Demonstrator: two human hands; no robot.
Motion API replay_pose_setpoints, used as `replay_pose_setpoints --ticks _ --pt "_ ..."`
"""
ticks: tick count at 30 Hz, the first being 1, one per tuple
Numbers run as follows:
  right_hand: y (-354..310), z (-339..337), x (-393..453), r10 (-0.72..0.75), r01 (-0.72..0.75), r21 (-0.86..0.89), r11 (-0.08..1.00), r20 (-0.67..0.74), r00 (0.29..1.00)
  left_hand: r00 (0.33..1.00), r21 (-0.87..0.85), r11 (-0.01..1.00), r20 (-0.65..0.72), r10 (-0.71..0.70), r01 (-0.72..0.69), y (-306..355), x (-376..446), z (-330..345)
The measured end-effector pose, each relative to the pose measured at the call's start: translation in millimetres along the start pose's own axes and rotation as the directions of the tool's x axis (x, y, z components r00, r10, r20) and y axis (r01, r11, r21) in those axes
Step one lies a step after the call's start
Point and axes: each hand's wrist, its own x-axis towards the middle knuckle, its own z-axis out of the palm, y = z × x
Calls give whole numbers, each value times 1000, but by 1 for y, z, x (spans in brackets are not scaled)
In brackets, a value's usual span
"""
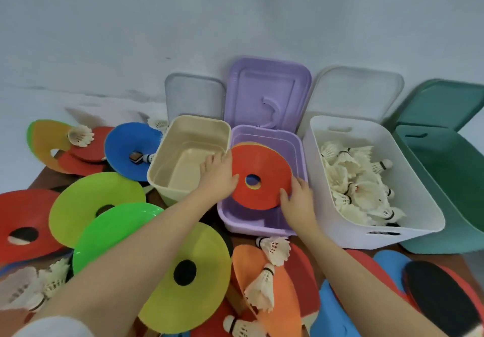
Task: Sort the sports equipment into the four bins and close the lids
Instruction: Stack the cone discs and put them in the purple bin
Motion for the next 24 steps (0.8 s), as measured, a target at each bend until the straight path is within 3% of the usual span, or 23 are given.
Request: replay_pose_setpoints --ticks 3,8,16,18,21,24 --pt "3 4 -9 -39 41 -53 998 28 999 999 20 999 23 32 -33 -2 -8 4" --pt "-1 -11 -43 -182 193 151 970 -86 980 995 -66 995 -69 73 -78 0 -39 3" --pt "31 -31 -107 -149 189 262 947 -163 975 956 -127 954 -150 254 -273 27 -108 14" --pt "41 -30 -124 -132 158 292 943 -108 985 956 -109 955 -130 262 -276 36 -125 22" --pt "55 -30 -152 -58 26 308 951 94 994 953 -112 946 -33 302 -304 46 -142 36" --pt "70 -30 -168 46 -80 105 991 291 956 927 -14 933 102 360 -361 54 -154 49"
